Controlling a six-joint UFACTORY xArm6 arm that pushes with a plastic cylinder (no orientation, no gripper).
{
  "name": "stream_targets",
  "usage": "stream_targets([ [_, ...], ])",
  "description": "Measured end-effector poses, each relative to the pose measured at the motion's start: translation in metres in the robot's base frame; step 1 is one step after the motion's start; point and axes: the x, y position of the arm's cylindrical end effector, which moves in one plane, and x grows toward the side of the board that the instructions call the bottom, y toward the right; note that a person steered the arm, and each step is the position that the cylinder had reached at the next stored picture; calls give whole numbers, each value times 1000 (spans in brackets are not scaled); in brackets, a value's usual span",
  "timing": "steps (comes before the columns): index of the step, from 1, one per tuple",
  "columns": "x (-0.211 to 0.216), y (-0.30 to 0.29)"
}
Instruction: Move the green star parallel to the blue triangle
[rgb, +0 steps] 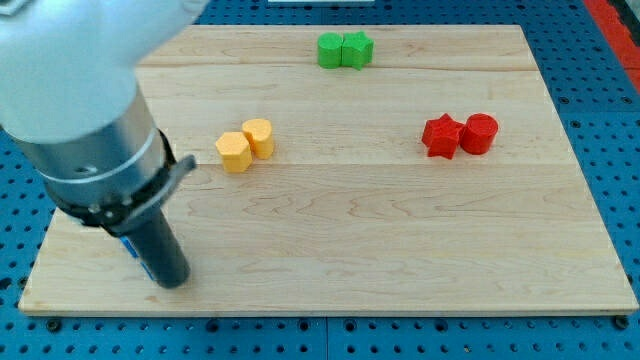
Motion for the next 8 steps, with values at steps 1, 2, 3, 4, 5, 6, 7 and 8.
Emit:
stream_targets([
  [1, -7, -20],
  [2, -4, -6],
  [3, -19, 74],
  [4, -19, 103],
  [5, -19, 104],
  [6, -38, 148],
  [7, -86, 219],
  [8, -127, 211],
])
